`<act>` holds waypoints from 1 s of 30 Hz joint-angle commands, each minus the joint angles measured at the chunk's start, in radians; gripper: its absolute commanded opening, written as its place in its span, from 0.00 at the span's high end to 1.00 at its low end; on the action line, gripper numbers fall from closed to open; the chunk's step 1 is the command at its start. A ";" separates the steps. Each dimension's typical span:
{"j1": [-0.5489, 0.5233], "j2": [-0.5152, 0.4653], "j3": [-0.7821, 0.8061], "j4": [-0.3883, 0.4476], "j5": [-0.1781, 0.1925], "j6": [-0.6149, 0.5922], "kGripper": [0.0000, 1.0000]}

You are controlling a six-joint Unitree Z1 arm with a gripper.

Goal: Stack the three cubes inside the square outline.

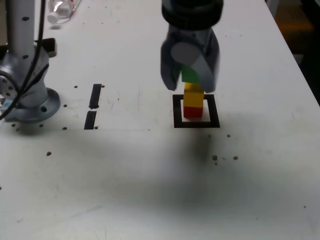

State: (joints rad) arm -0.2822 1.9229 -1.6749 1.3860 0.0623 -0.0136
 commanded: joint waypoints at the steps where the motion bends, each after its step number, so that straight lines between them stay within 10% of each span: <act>1: 0.002 0.011 -0.006 0.000 0.005 0.001 0.79; 30: 0.018 0.050 0.015 -0.020 0.074 0.003 0.74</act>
State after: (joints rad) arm -0.2660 1.9823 -1.6610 1.3666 0.1375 -0.0107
